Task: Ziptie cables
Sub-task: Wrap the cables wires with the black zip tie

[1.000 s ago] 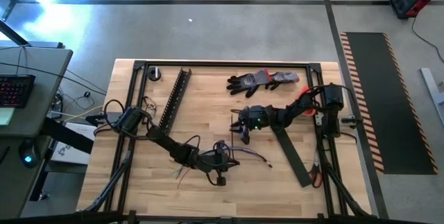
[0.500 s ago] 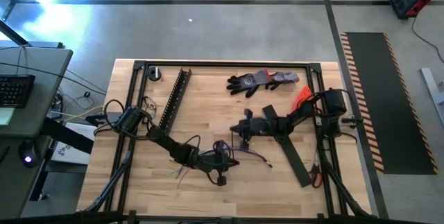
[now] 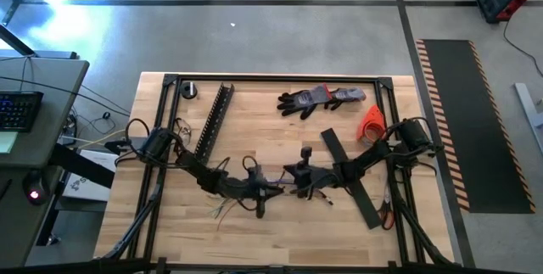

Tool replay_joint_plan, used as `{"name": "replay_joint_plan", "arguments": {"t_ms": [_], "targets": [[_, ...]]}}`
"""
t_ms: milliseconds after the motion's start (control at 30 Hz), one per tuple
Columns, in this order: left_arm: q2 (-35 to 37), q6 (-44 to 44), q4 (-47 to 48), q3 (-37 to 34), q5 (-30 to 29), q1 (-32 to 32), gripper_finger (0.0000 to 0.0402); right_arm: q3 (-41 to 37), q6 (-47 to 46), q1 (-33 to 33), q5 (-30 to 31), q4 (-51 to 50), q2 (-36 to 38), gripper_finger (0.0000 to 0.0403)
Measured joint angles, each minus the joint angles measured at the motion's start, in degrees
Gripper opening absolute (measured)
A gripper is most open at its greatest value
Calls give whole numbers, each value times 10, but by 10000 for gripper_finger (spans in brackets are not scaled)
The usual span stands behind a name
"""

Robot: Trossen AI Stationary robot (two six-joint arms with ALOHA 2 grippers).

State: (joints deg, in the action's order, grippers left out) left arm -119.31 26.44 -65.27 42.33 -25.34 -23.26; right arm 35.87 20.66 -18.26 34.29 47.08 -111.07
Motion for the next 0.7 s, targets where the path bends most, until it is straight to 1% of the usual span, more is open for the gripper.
{"name": "replay_joint_plan", "arguments": {"t_ms": [167, 367, 433, 567, 700], "targets": [[0, 13, -52, -27, -4, -1, 0, 15, 27, -6, 17, -1, 0, 0], [0, 26, -61, -42, -53, -18, 0, 36, 42, -6, 24, -14, 0, 0], [0, 26, -73, -44, -65, -21, 0, 50, 45, -6, 26, -35, 0, 0], [-1, 6, -113, -55, -94, -31, 0, 77, 44, -6, 26, -108, 0, 0], [-1, 9, -120, -65, -101, -35, 0, 84, 38, -7, 27, -113, 0, 0]]}}
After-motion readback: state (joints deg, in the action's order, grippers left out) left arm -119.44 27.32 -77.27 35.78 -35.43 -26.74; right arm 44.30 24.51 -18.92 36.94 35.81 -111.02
